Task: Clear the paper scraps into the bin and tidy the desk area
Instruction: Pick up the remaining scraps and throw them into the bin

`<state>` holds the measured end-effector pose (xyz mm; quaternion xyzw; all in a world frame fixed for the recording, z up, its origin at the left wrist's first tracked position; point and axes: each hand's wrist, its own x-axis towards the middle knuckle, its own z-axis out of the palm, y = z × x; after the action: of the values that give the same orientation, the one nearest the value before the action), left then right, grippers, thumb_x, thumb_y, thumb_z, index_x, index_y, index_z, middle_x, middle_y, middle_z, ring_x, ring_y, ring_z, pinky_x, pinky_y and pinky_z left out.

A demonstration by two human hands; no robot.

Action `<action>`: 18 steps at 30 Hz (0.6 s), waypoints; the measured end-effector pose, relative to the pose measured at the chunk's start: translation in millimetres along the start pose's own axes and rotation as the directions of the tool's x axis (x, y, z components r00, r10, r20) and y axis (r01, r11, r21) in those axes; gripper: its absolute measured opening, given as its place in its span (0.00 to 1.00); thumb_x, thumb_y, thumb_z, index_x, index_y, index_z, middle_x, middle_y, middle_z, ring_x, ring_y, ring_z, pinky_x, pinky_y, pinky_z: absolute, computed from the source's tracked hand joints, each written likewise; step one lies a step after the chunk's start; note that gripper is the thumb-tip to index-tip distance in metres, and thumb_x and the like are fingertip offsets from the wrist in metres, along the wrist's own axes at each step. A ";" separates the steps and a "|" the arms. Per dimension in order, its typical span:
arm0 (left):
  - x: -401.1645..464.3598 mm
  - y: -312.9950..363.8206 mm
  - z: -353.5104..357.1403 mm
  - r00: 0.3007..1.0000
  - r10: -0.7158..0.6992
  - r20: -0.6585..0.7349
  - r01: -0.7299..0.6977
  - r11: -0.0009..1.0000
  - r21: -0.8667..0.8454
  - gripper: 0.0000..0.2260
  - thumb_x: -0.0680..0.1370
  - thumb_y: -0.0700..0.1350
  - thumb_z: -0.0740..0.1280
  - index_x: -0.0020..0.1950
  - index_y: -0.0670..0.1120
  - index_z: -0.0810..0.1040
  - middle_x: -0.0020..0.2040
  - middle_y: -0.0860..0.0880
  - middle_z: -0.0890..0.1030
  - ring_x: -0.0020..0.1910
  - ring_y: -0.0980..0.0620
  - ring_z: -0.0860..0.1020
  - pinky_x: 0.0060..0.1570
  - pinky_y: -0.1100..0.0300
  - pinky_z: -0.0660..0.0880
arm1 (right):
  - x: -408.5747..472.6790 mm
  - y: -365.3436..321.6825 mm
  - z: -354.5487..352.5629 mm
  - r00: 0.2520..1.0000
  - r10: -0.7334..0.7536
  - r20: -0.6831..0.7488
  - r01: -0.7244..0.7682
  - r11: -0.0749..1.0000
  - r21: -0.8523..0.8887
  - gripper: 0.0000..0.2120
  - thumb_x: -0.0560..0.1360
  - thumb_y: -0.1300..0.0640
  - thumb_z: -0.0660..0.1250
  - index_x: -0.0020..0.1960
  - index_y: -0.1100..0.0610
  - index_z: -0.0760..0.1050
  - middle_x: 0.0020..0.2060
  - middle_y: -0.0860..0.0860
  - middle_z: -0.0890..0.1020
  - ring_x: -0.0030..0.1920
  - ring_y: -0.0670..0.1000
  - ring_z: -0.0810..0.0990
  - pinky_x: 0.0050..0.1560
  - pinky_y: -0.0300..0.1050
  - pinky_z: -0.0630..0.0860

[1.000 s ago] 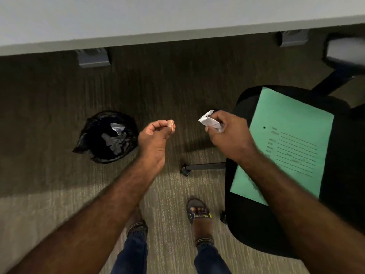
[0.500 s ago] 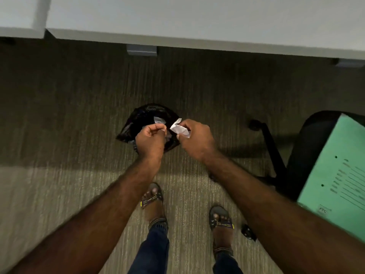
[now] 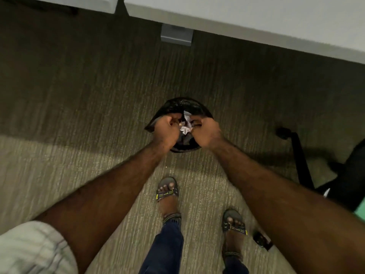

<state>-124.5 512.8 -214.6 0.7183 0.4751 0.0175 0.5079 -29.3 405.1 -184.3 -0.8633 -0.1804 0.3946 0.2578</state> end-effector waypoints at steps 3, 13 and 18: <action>-3.4 -6.7 -6.7 0.991 0.119 0.054 -0.124 0.987 0.107 0.16 0.79 0.35 0.66 0.66 0.39 0.80 0.61 0.42 0.83 0.63 0.46 0.80 0.65 0.60 0.73 | -0.7 1.8 -0.9 1.000 0.028 0.008 -0.028 1.000 -0.012 0.22 0.79 0.58 0.71 0.73 0.51 0.78 0.68 0.51 0.83 0.70 0.54 0.79 0.73 0.49 0.73; -25.6 -7.2 5.3 0.898 0.392 0.199 -0.439 0.797 0.414 0.27 0.77 0.39 0.69 0.76 0.38 0.68 0.76 0.38 0.69 0.78 0.41 0.65 0.79 0.53 0.58 | -34.5 6.0 -9.1 0.996 -0.045 -0.072 0.041 0.997 -0.065 0.25 0.79 0.50 0.72 0.75 0.52 0.74 0.68 0.52 0.82 0.68 0.54 0.79 0.65 0.44 0.75; -46.4 8.9 24.0 0.870 0.423 0.254 -0.493 0.724 0.483 0.28 0.77 0.38 0.67 0.76 0.37 0.68 0.76 0.36 0.68 0.78 0.38 0.63 0.79 0.45 0.59 | -66.0 21.2 -31.8 0.989 -0.104 -0.103 0.098 0.994 -0.057 0.29 0.79 0.53 0.73 0.77 0.57 0.72 0.73 0.54 0.78 0.73 0.54 0.76 0.72 0.44 0.70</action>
<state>-131.8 462.8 -198.3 0.9249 0.2352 -0.0356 0.2966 -43.5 344.5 -140.2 -0.8791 -0.2200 0.3300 0.2644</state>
